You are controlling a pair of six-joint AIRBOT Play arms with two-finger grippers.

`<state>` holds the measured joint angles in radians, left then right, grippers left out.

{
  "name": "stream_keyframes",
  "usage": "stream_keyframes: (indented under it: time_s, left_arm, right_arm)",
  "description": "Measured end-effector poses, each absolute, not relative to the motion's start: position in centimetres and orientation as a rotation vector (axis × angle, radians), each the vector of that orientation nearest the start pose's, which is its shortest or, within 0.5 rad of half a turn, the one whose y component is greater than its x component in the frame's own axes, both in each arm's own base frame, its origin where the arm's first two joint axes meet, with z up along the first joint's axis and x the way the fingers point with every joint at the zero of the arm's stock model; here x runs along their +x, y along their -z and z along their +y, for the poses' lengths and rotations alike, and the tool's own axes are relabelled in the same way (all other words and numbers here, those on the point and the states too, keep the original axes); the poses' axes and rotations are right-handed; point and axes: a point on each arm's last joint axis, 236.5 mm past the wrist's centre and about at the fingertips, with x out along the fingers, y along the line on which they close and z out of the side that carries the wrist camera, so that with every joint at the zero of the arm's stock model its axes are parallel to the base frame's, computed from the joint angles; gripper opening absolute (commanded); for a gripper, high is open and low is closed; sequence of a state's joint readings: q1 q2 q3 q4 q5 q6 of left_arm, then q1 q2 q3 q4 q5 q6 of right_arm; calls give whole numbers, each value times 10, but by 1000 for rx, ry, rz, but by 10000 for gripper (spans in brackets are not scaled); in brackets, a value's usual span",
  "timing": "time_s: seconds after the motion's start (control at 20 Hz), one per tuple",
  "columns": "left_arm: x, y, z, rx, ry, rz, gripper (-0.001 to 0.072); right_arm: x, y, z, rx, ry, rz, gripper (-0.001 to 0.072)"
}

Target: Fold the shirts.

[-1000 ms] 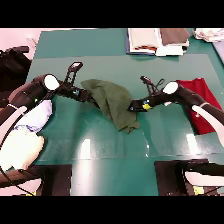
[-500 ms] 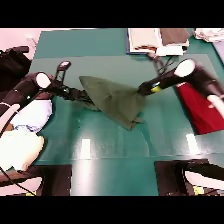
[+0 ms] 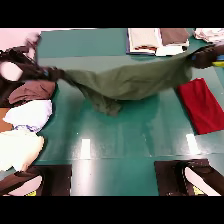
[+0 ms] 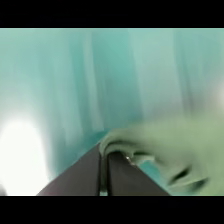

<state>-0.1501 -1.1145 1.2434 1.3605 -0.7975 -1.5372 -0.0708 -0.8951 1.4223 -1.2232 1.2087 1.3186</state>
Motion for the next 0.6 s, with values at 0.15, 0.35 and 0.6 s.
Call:
stream_keyframes:
  time_s: [0.15,0.35,0.6]
  left_arm:
    - [423,-295,-92,-84,248,382,29]
    - [341,-453,-77,-75,257,27,29]
    - [240,-552,-63,-68,267,-225,29]
  right_arm:
    - [330,-319,33,-7,-221,497,17]
    - [294,-383,24,-37,-165,330,17]
    - [265,-430,14,-69,-110,258,17]
